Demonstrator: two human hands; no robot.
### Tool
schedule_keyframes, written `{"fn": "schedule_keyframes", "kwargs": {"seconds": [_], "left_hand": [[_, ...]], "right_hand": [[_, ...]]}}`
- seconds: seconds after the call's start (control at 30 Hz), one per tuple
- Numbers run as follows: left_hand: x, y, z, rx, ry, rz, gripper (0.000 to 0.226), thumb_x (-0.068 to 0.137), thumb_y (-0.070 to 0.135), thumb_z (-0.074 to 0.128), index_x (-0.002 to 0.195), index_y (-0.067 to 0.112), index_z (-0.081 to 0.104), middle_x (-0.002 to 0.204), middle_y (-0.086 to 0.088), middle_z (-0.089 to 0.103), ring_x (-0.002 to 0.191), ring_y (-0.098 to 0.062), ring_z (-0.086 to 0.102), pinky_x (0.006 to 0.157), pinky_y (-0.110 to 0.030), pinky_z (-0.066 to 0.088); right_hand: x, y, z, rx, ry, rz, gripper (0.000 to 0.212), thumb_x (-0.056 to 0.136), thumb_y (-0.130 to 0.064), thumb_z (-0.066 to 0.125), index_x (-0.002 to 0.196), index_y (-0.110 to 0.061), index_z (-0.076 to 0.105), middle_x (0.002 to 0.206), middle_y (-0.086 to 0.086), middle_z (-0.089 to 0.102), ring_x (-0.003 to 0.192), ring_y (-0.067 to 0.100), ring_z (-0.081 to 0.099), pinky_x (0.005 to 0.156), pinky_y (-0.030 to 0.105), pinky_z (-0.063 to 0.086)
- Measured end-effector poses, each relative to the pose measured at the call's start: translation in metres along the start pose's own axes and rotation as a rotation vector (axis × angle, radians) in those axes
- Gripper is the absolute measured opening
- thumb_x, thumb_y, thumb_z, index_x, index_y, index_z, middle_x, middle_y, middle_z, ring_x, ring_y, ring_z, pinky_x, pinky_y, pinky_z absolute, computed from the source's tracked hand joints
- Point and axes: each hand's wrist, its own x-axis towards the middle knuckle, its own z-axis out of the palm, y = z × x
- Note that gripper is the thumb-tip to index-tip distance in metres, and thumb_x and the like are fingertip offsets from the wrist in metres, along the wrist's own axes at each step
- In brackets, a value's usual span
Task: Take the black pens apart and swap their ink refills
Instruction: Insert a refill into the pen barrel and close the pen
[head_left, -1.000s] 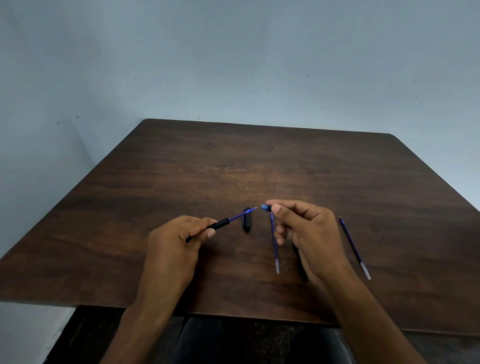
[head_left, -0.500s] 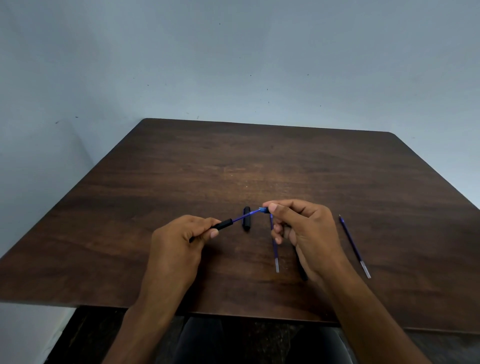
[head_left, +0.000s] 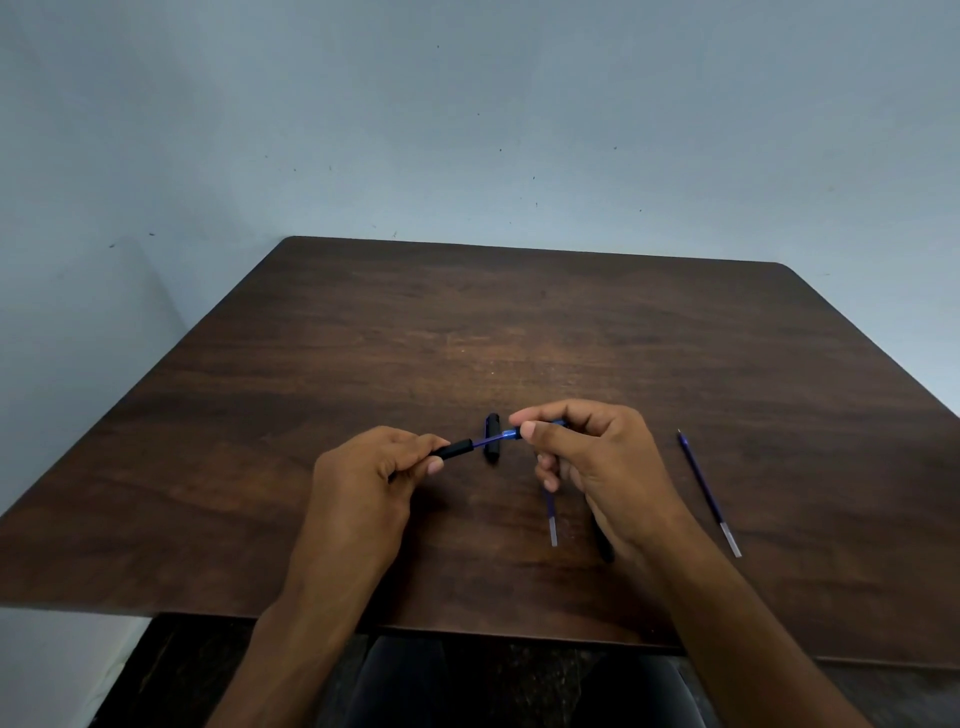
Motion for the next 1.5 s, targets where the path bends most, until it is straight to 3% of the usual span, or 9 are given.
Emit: {"fn": "schedule_keyframes", "kwargs": {"seconds": [0.27,0.4,0.6,0.87,1.07,1.2,1.33,1.4,1.5], "left_hand": [[0.0,0.0,0.001,0.011,-0.006,0.005,0.023,0.083,0.008,0.072,0.099,0.023,0.077,0.09,0.015,0.07,0.087,0.001,0.063,0.08,-0.003,0.041],[0.0,-0.002,0.002,0.029,-0.001,0.031,0.023,0.082,0.008,0.073,0.099,0.024,0.077,0.088,0.016,0.069,0.084,0.002,0.062,0.078,-0.003,0.041],[-0.002,-0.001,0.005,0.07,-0.011,0.086,0.024,0.081,0.009,0.074,0.097,0.026,0.078,0.086,0.015,0.07,0.08,0.003,0.061,0.075,-0.004,0.04],[-0.002,0.0,0.005,0.051,-0.006,0.074,0.023,0.081,0.007,0.074,0.097,0.022,0.078,0.087,0.012,0.07,0.081,0.003,0.061,0.078,-0.002,0.039],[-0.005,-0.002,0.004,0.072,-0.006,0.084,0.023,0.08,0.01,0.075,0.098,0.023,0.078,0.088,0.014,0.07,0.082,0.008,0.058,0.077,0.001,0.037],[-0.007,-0.002,0.006,0.066,-0.013,0.086,0.023,0.08,0.012,0.075,0.098,0.026,0.077,0.089,0.016,0.069,0.083,0.007,0.06,0.077,0.0,0.039],[-0.007,-0.004,0.006,0.046,-0.002,0.059,0.024,0.08,0.012,0.075,0.099,0.028,0.077,0.088,0.017,0.069,0.084,0.006,0.061,0.078,-0.002,0.04],[-0.006,-0.005,0.004,0.037,0.007,0.051,0.024,0.08,0.011,0.075,0.098,0.026,0.077,0.087,0.017,0.069,0.084,0.006,0.061,0.077,-0.002,0.04],[-0.005,-0.005,0.003,0.031,0.02,0.051,0.023,0.08,0.009,0.075,0.098,0.024,0.078,0.087,0.016,0.069,0.082,0.006,0.061,0.077,-0.003,0.041]], "right_hand": [[0.0,0.008,0.004,0.119,-0.041,0.021,0.018,0.076,-0.019,0.079,0.094,-0.015,0.079,0.066,0.006,0.068,0.058,0.023,0.061,0.066,0.039,0.051],[-0.001,0.01,0.005,0.146,-0.048,0.011,0.018,0.078,-0.014,0.079,0.096,-0.012,0.08,0.068,0.008,0.068,0.059,0.023,0.062,0.07,0.044,0.051],[-0.003,0.01,0.012,0.126,-0.067,0.027,0.013,0.084,-0.006,0.076,0.097,-0.01,0.08,0.071,0.011,0.07,0.061,0.023,0.063,0.067,0.037,0.055],[-0.004,0.005,0.017,0.022,-0.028,0.036,0.01,0.082,-0.016,0.08,0.092,-0.013,0.08,0.073,0.015,0.073,0.059,0.027,0.065,0.071,0.051,0.058],[-0.007,-0.003,0.019,-0.08,0.022,0.047,0.028,0.076,-0.036,0.083,0.067,-0.012,0.073,0.053,0.007,0.06,0.043,0.02,0.052,0.043,0.027,0.046],[-0.007,-0.005,0.02,-0.221,0.07,0.047,0.055,0.08,-0.052,0.075,0.064,0.0,0.068,0.047,0.0,0.059,0.039,0.012,0.048,0.039,0.022,0.041],[-0.008,-0.014,0.013,-0.331,0.129,0.031,0.059,0.071,-0.067,0.067,0.066,-0.008,0.07,0.047,-0.004,0.062,0.038,0.006,0.05,0.041,0.016,0.044],[-0.009,-0.019,0.006,-0.255,0.107,0.0,0.041,0.068,-0.057,0.075,0.079,-0.018,0.075,0.055,-0.004,0.066,0.043,0.007,0.052,0.044,0.017,0.047],[-0.011,-0.024,0.0,-0.261,0.006,-0.068,0.024,0.077,-0.026,0.082,0.1,-0.02,0.076,0.073,-0.002,0.074,0.047,0.003,0.055,0.051,0.018,0.051]]}}
